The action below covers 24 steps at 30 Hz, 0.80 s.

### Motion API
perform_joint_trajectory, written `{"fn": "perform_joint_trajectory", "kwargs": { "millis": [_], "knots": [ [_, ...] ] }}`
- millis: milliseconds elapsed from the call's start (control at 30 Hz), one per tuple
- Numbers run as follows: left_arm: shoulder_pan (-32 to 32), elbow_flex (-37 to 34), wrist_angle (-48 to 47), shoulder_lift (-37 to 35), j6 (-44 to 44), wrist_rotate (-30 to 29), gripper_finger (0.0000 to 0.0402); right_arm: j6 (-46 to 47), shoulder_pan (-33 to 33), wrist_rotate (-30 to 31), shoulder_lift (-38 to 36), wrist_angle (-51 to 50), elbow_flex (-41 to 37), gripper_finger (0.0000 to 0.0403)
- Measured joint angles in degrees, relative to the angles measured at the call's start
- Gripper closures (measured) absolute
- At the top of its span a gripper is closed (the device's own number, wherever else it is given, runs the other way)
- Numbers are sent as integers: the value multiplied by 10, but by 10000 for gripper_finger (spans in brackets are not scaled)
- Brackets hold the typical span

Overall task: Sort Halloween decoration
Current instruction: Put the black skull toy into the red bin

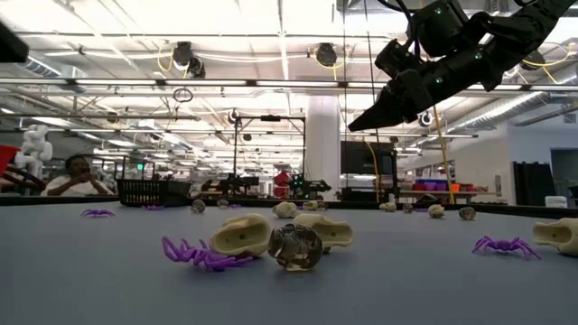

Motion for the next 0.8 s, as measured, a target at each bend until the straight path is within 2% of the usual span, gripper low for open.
{"fn": "perform_joint_trajectory", "kwargs": {
  "millis": [233,333,500,700,800],
  "knots": [
    [-9,-57,46,11,-27,-34,338,13,0,0,0,0,0,403],
    [-4,-85,96,10,-25,-35,338,13,0,0,0,0,0,403],
    [3,-108,116,10,-25,-37,337,13,0,0,0,0,0,403],
    [4,-104,115,10,-25,-35,255,13,1,0,0,-1,0,403],
    [4,-91,109,10,-13,-14,232,11,1,0,0,-8,0,403]
  ]
}}
